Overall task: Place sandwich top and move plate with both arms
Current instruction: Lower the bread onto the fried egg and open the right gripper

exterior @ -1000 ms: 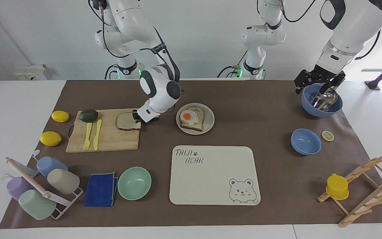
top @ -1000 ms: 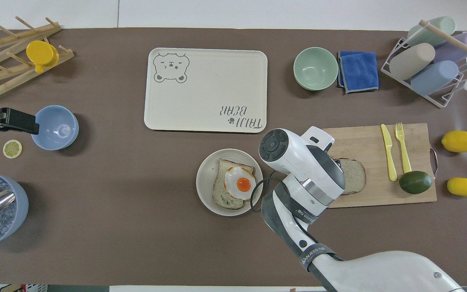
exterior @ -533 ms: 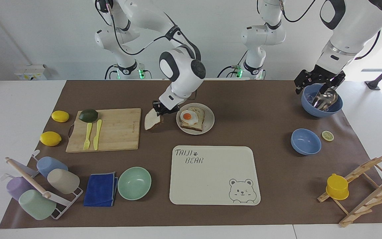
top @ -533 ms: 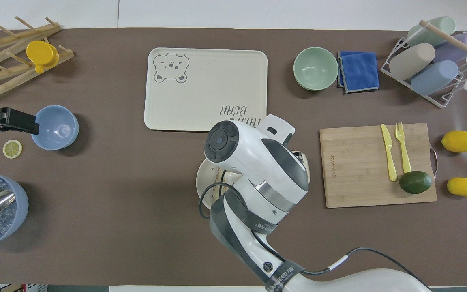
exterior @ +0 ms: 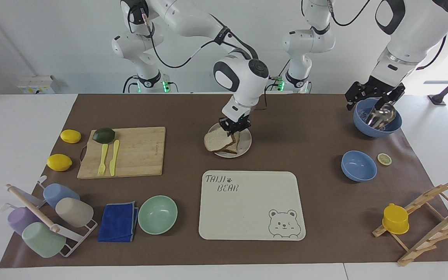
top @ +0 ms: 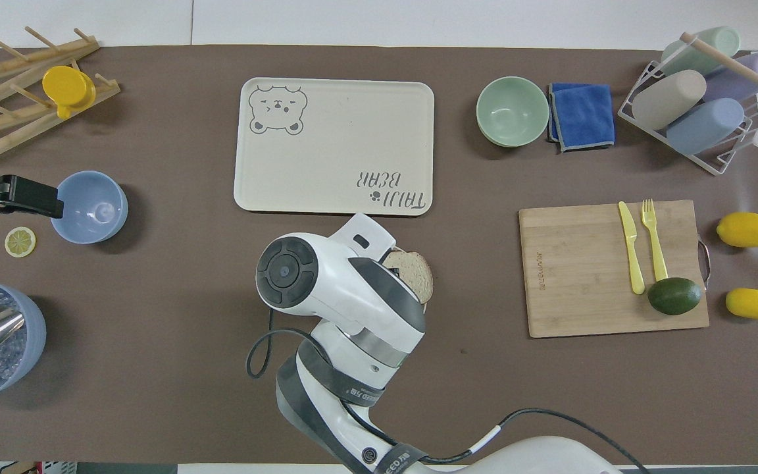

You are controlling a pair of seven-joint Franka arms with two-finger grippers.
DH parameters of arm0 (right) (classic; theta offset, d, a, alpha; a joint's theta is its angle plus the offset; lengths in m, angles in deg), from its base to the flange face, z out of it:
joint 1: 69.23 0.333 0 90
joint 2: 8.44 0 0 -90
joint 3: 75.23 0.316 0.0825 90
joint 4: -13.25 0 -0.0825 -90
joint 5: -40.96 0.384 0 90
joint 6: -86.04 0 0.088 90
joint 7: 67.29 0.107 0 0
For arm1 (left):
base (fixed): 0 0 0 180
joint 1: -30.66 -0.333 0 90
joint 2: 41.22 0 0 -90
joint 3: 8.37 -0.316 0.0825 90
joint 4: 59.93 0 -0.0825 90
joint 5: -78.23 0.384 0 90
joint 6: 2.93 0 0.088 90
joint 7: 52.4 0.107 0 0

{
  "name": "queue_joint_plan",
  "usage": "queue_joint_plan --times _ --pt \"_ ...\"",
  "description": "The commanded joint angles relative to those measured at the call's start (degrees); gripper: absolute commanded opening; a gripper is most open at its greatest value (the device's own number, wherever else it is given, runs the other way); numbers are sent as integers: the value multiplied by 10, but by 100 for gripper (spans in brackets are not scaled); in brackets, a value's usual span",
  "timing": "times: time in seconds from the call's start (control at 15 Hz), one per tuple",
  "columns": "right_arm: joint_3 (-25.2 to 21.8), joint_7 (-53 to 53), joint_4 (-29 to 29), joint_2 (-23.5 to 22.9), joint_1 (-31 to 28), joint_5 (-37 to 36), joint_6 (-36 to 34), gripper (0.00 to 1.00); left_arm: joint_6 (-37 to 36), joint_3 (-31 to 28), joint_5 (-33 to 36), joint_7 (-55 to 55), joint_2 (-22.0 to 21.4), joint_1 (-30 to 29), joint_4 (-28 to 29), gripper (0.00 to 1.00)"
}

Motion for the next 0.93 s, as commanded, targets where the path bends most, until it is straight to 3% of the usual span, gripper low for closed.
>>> queue_joint_plan --times 0.0,0.13,0.2,0.27,0.33,0.67,0.87 --pt "4 8 -12 10 3 36 22 0 3 3 5 1 -16 -8 16 100" --pt "4 7 -28 13 4 35 33 2 1 2 5 1 -16 -9 18 100" --pt "5 4 -28 14 1 36 37 31 1 2 5 1 -16 -9 18 100" --pt "5 4 -24 14 0 40 39 84 2 2 5 1 -16 -9 18 100" --pt "4 5 -18 14 1 47 40 100 2 2 5 1 -17 -9 18 100" --pt "1 1 -5 49 -11 48 38 100 2 2 5 1 -21 -10 25 100" --pt "1 -24 -8 96 -82 48 14 100 17 3 5 1 -35 -6 57 100"
